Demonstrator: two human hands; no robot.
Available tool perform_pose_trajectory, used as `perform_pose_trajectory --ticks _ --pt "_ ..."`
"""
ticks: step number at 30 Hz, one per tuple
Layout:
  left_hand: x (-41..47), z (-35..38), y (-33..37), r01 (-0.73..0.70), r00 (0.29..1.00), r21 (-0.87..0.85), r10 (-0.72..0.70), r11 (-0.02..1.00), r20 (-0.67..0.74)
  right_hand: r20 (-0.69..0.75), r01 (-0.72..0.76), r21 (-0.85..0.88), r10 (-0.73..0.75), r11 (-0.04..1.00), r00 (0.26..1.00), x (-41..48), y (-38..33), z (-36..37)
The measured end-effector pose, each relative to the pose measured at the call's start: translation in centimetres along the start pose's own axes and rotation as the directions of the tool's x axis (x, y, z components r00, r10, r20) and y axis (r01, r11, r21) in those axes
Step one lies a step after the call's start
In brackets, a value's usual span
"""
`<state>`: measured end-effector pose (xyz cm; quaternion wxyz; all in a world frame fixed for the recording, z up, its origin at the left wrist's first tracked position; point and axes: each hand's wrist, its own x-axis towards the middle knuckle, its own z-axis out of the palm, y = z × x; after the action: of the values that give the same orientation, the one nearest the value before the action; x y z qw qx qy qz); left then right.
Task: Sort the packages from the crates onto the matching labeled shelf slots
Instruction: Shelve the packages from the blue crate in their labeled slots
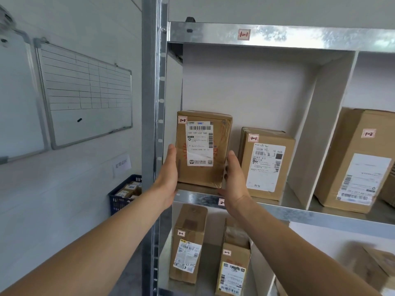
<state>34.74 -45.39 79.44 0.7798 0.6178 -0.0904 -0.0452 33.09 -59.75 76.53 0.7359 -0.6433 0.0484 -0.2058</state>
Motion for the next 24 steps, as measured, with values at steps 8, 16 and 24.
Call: perform_pose_trajectory --ticks 8,16,24 --pt "-0.3 2.2 -1.3 -0.087 0.989 0.004 0.086 0.996 -0.122 -0.111 0.235 -0.073 -0.242 0.969 0.964 -4.7 0.3 -1.8" --pt "-1.4 7.4 -1.8 0.007 0.992 0.012 -0.009 1.0 0.124 -0.366 0.369 -0.127 -0.389 0.921 0.846 -6.3 -2.0 -8.0" --pt "-1.5 10.5 -2.7 0.07 0.972 0.015 -0.071 0.997 0.224 -0.402 0.21 -0.127 -0.244 0.969 0.882 -5.4 -3.7 -11.0"
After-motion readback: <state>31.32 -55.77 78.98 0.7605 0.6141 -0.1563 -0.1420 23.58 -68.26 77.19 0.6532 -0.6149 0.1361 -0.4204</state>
